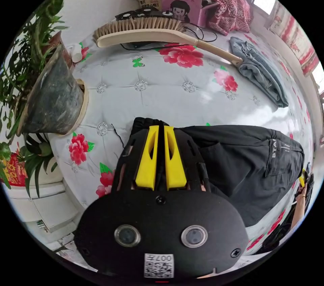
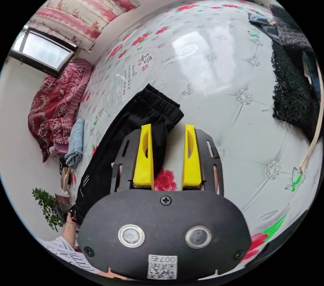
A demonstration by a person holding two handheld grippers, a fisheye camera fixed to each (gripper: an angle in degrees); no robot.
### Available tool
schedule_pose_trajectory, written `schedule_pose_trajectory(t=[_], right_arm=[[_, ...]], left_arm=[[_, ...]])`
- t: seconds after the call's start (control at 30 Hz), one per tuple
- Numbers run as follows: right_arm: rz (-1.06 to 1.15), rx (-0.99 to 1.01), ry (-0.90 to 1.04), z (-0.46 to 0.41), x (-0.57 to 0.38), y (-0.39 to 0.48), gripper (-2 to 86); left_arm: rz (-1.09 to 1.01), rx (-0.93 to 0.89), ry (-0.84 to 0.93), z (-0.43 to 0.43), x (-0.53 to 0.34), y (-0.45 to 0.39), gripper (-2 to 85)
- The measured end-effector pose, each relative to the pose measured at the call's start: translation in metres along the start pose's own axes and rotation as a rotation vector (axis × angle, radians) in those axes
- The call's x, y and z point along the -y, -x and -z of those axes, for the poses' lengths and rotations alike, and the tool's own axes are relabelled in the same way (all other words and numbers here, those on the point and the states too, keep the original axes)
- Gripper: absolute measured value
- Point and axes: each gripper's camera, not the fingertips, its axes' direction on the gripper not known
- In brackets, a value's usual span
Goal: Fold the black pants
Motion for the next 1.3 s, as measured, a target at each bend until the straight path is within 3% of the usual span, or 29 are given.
schedule_pose_trajectory(t=[0.23, 0.37, 0.67, 0.83, 0.93, 1.0, 1.13, 1.3], right_arm=[[-0.069, 0.103, 0.102, -0.037, 0.032, 0.02, 1.7], [-0.105, 0.072, 0.049, -0.025, 0.037, 0.022, 0.5], [-0.128, -0.217, -0.005, 0.101, -0.033, -0.034, 0.5], [-0.217, -0.517, 0.074, 0.2, -0.118, -0.097, 3.0], [-0.29, -0.558, 0.16, 0.222, -0.151, -0.122, 6.3], [-0.302, -0.55, 0.106, 0.24, -0.163, -0.121, 7.5], [-0.188, -0.569, -0.015, 0.261, -0.167, -0.09, 8.7], [0.028, -0.5, 0.048, 0.232, -0.142, -0.063, 9.4]], left_arm=[[-0.062, 0.122, 0.004, -0.002, 0.003, -0.036, 1.0], [-0.079, 0.138, 0.005, -0.002, 0.004, -0.043, 0.6], [-0.337, 0.075, 0.082, 0.009, -0.027, -0.087, -0.3], [-0.475, -0.07, 0.124, 0.024, -0.082, -0.12, -0.2], [-0.534, -0.037, 0.089, 0.03, -0.103, -0.131, -0.1], [-0.559, -0.013, 0.085, 0.032, -0.107, -0.133, -0.1], [-0.516, -0.075, 0.115, 0.034, -0.101, -0.114, -0.1], [-0.494, -0.117, 0.094, 0.051, -0.105, -0.093, -0.1]])
